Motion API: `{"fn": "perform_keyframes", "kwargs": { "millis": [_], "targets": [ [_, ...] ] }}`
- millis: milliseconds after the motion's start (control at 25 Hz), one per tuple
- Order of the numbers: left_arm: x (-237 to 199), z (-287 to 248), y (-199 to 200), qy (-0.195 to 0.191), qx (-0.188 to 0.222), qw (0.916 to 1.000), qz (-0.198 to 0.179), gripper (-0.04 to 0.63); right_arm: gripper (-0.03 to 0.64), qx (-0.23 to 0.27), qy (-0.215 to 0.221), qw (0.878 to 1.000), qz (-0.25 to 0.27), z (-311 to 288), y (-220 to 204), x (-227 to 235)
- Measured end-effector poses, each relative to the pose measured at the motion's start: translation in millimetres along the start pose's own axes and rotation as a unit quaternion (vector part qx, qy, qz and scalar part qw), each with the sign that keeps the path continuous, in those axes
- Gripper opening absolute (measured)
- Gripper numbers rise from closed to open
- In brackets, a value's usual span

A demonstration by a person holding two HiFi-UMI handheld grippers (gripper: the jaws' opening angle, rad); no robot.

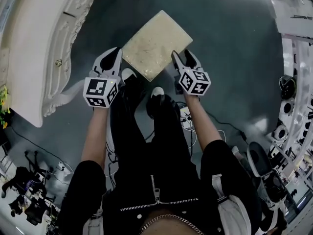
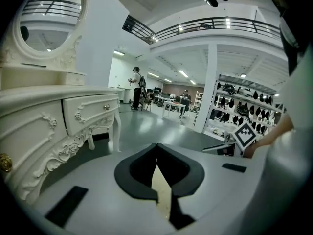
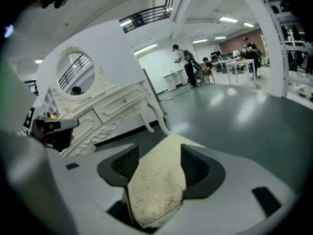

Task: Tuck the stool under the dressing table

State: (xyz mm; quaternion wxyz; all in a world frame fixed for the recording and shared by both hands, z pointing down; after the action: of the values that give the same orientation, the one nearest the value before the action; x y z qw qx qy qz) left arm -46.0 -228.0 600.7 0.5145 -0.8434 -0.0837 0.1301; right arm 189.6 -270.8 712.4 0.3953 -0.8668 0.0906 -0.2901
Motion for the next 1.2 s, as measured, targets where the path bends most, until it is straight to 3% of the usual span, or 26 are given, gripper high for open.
{"fn": "perform_keyframes", "kwargs": {
  "millis": [160, 280, 440, 600, 720, 920, 1200],
  "targets": [
    [-3, -14, -11, -0.003, 0.002, 1.0, -0.001, 0.021, 0.321, -0.041, -0.009, 0.994, -0.105, -28, -50, 43],
    [-9, -21, -18, 0.002, 0.003, 1.0, -0.003, 0.021, 0.372, -0.072, -0.024, 0.985, -0.154, -45, -84, 68],
    [-19, -29, -29, 0.011, 0.007, 0.9999, -0.001, 0.021, 0.403, -0.101, -0.023, 0.965, -0.239, -65, -128, 94],
    [-31, -30, -38, 0.018, 0.004, 0.9998, 0.001, 0.021, 0.425, -0.122, 0.005, 0.946, -0.299, -82, -160, 96],
    [-41, -27, -38, 0.026, 0.008, 0.9996, 0.002, 0.021, 0.332, -0.118, 0.035, 0.938, -0.323, -91, -163, 86],
    [-55, -23, -41, 0.039, 0.007, 0.9992, 0.004, 0.021, 0.326, -0.096, 0.033, 0.928, -0.359, -95, -161, 86],
    [-65, -22, -44, 0.053, 0.009, 0.9985, 0.012, 0.021, 0.319, -0.11, 0.031, 0.931, -0.347, -96, -159, 90]
  ]
}}
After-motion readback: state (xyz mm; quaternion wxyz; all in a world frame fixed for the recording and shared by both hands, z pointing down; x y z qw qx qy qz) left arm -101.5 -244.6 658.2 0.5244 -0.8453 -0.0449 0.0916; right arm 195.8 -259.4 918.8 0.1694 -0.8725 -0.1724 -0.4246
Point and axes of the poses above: the fingertips, and each gripper's own axes: z backward along the fingers, x to its right, y out of its top, the point moved 1 cm from there along z, backward along the fingers, and after that the axes turned 2 degrees about y, right-handed, at the moved point
